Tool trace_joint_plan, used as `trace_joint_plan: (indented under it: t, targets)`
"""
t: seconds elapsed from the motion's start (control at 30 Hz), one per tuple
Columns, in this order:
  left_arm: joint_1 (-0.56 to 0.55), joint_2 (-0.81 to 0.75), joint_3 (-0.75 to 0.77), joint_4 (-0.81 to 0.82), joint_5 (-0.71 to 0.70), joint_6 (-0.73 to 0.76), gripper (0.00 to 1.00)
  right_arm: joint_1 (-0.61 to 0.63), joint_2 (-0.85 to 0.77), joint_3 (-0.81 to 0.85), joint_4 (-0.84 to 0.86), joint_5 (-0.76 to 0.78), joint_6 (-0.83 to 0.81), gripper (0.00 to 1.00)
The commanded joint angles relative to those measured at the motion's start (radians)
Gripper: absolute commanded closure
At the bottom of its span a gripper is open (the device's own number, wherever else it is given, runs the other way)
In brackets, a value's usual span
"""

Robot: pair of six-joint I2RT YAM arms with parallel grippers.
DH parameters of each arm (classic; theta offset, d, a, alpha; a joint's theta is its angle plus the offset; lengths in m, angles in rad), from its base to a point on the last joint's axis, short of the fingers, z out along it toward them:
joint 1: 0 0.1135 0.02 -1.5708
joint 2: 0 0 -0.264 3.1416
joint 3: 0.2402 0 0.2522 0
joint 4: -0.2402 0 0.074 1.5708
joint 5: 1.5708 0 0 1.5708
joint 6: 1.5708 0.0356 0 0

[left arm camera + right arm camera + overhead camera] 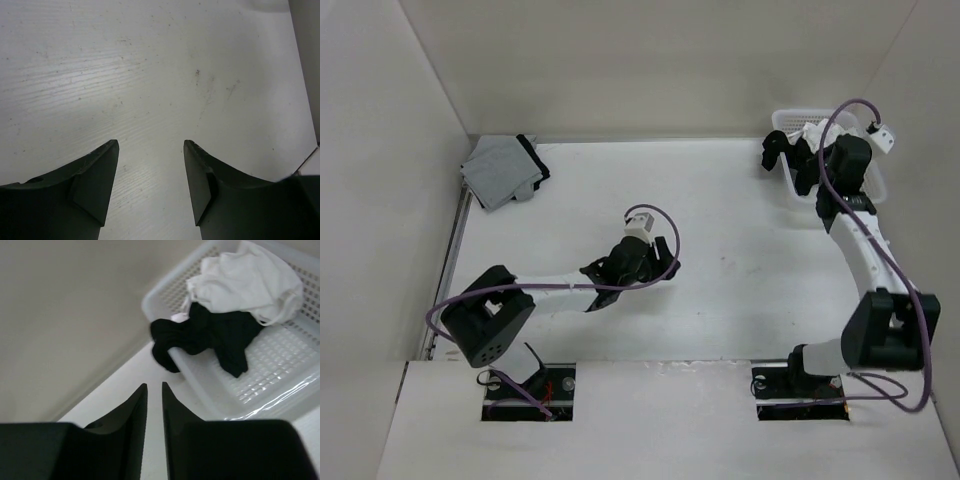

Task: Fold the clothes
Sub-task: Grab the tank top from the pile

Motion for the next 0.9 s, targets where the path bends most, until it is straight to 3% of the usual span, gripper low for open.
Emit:
trace_joint_plan:
  t: [0.0,0.07,0.2,0.4,0.6,0.77,0.83,0.87]
  targets:
    - [-0.005,0.025,-0.003,0.070,0.018,0.024,0.47,-0.094,0.134,0.148,-0.016,-0.020,0.001,0.85]
    - [0.007,0.036,-0.005,0.073,0.016,0.032,0.47,-0.141,0.255,0.242,-0.044,-0.056,-0.002,0.95]
    - [0.036,0.027,-0.029,0.098,0.007,0.047,0.47,-0.209,0.453,0.403,-0.088,-0.078,-0.009,0.96]
    - [0.067,0.030,-0.065,0.173,0.016,0.052,0.47,-0.258,0.677,0.570,-0.102,-0.083,-0.025,0.63]
    - [0.099,0.011,-0.095,0.220,0.022,0.053,0.47,-0.269,0.916,0.826,-0.160,-0.099,-0.049,0.50]
    - [0.122,0.014,-0.103,0.240,0.027,0.049,0.47,-0.263,1.079,1.029,-0.231,-0.127,-0.042,0.52]
    - [0.124,0.014,-0.103,0.240,0.028,0.047,0.47,-0.263,1.094,1.040,-0.216,-0.144,-0.031,0.61]
    - [0.124,0.019,-0.101,0.247,0.028,0.047,0.47,-0.263,1.102,1.044,-0.198,-0.162,-0.023,0.76]
